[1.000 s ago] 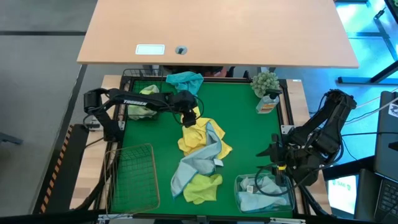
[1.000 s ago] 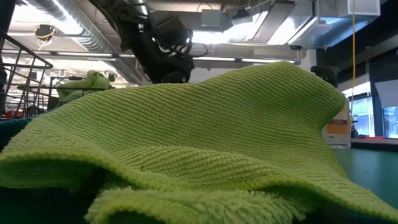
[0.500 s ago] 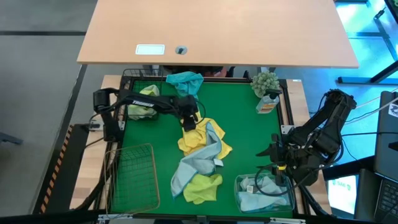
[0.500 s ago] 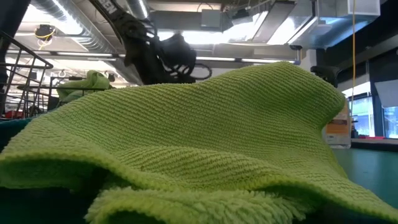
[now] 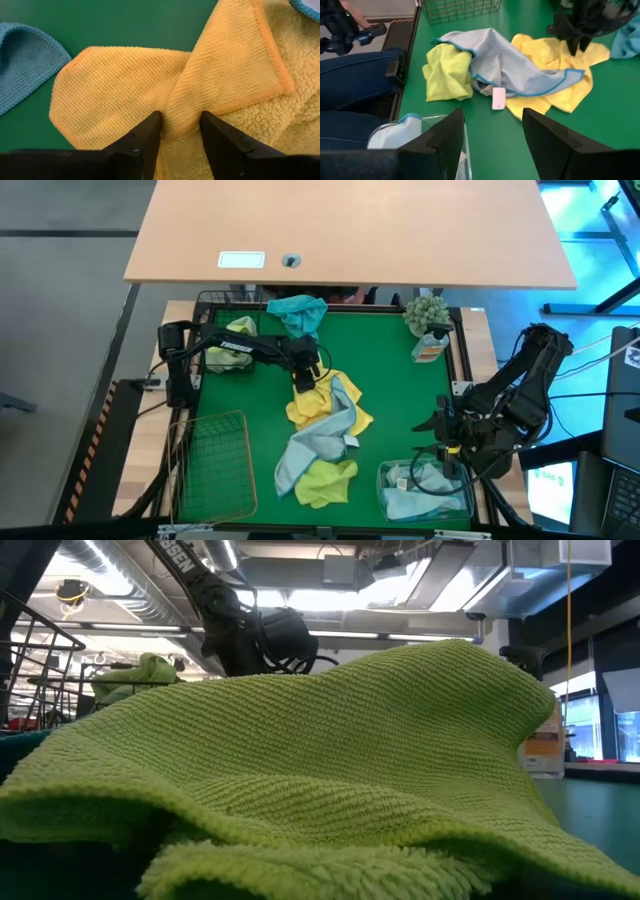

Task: Sort microfiber towel by color & place in baskets
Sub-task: Put the top yellow microfiber cloth into the gold wire basket

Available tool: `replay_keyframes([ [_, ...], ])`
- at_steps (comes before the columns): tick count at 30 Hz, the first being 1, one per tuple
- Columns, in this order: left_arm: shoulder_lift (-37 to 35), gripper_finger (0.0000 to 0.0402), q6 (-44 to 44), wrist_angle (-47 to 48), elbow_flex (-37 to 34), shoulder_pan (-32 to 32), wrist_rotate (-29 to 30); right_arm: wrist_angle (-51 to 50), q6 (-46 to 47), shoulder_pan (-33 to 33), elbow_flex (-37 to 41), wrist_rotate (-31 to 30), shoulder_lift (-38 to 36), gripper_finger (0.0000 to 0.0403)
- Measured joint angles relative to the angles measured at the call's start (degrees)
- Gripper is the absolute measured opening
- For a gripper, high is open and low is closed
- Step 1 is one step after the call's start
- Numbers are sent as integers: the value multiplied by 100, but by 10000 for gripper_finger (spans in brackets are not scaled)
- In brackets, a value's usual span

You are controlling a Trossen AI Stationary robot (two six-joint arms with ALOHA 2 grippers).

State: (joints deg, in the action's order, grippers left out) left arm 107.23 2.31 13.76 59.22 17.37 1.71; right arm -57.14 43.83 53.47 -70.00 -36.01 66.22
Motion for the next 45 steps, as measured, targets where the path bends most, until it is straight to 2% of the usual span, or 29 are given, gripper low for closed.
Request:
replay_keyframes([
  [10,-20,19,8,4,-2,-2,23,-2,-108,0,0,-546,0,202],
  [12,-27,8,28,1,-2,-2,24,-1,-214,-30,0,-551,0,202],
  [20,-354,4,24,58,-20,-2,77,3,-677,-616,0,-432,0,202],
  [24,-858,4,24,56,-20,-2,91,16,-952,-1050,0,-200,0,202],
  [30,-1743,4,104,25,-20,-2,85,10,-1111,-1558,0,-174,0,202],
  [34,-2240,4,308,-17,-18,-2,47,10,-1200,-1857,0,118,0,202],
  [45,-3204,5,526,-106,-17,-6,-18,4,-1457,-2444,0,263,2,202],
])
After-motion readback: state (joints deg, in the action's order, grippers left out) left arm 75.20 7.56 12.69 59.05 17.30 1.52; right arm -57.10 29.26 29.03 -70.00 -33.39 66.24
